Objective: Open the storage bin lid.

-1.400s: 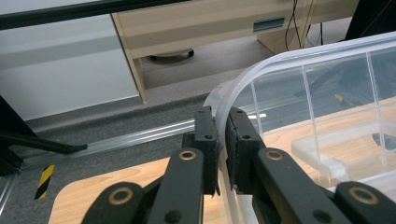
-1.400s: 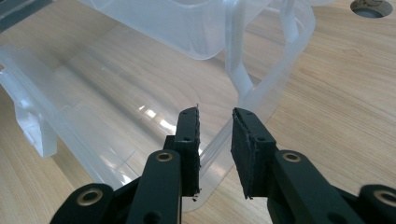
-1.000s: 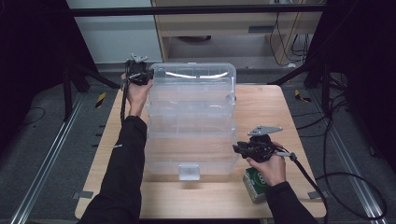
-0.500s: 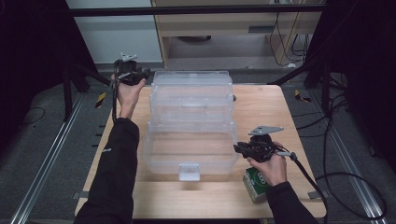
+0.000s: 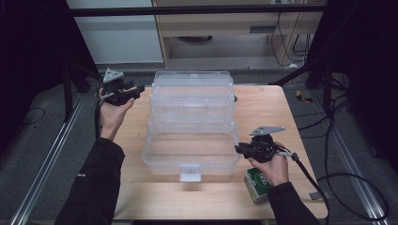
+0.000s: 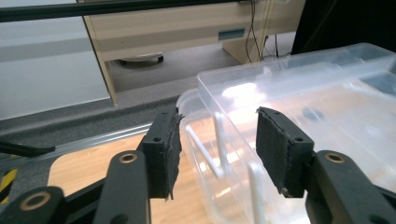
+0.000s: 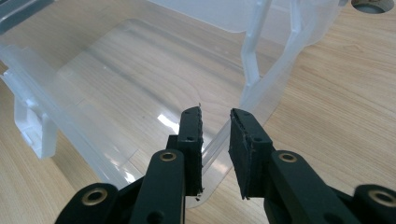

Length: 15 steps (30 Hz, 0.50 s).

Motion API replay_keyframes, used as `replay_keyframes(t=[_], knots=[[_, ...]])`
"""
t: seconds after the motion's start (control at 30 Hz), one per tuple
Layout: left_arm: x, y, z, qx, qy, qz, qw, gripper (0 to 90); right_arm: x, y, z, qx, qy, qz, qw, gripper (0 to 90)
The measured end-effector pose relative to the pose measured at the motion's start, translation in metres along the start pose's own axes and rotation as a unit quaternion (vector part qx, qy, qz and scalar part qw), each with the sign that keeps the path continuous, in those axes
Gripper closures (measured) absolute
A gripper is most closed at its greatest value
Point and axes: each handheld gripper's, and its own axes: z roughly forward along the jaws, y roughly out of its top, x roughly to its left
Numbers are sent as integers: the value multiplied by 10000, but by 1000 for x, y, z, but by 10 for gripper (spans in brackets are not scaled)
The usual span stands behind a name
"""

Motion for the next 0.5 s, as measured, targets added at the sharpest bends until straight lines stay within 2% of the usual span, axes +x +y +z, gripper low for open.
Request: replay_keyframes(t=[0.2,0.27,0.5], knots=[[-14,-15,-25,92,-186,253,9995,475,0,0,0,6,1,8,10000,743],[-18,-23,-34,111,-306,290,9990,479,0,0,0,4,1,5,10000,742],[-31,-46,-60,234,-414,426,9980,504,-1,1,1,20,-2,30,10000,728]])
